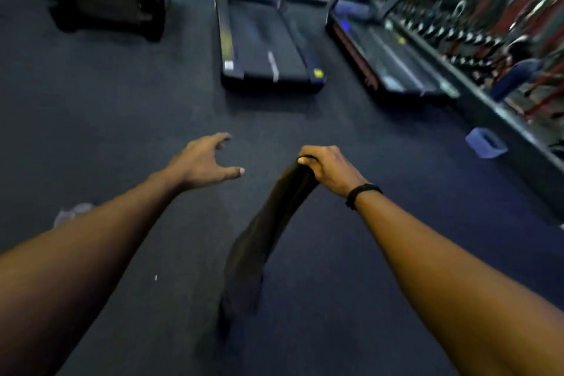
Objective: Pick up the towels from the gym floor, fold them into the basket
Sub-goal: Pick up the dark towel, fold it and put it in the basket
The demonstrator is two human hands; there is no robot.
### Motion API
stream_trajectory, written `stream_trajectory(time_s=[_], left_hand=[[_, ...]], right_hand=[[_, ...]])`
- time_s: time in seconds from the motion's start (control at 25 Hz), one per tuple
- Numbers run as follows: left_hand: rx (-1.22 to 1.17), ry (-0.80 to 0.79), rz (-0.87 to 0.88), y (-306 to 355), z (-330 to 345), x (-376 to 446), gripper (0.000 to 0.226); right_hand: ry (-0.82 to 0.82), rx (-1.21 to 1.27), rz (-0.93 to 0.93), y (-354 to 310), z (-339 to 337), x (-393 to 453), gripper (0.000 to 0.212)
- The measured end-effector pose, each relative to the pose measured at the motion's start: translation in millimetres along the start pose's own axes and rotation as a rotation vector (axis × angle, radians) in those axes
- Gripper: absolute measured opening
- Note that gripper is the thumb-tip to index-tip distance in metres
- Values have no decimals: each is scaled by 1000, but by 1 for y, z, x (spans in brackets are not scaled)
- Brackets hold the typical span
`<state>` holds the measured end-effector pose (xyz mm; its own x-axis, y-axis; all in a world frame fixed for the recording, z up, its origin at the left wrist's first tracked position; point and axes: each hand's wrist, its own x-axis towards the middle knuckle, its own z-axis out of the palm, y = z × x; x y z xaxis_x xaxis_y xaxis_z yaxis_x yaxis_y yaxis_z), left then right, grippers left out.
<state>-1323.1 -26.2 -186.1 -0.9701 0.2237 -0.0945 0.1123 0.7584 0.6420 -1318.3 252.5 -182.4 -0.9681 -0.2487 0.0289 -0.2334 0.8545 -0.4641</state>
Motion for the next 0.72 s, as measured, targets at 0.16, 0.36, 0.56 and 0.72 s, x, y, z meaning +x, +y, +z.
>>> stream_trajectory(time_s=[0.16,0.36,0.56,0.72], left_hand=[[-26,95,139,122,-100,-18,88],[-21,191,343,251,-181,-49,82],[-43,227,503,331,-220,-65,84],[-65,180,639,374,-222,-75,84]], right_hand=[[187,-119,-90,-55,-184,-14,13],[345,-301,-117,-111,-354,-67,15],[496,-424,-32,-128,-453,-130,13],[604,-530,102,-135,-491,-188,11]])
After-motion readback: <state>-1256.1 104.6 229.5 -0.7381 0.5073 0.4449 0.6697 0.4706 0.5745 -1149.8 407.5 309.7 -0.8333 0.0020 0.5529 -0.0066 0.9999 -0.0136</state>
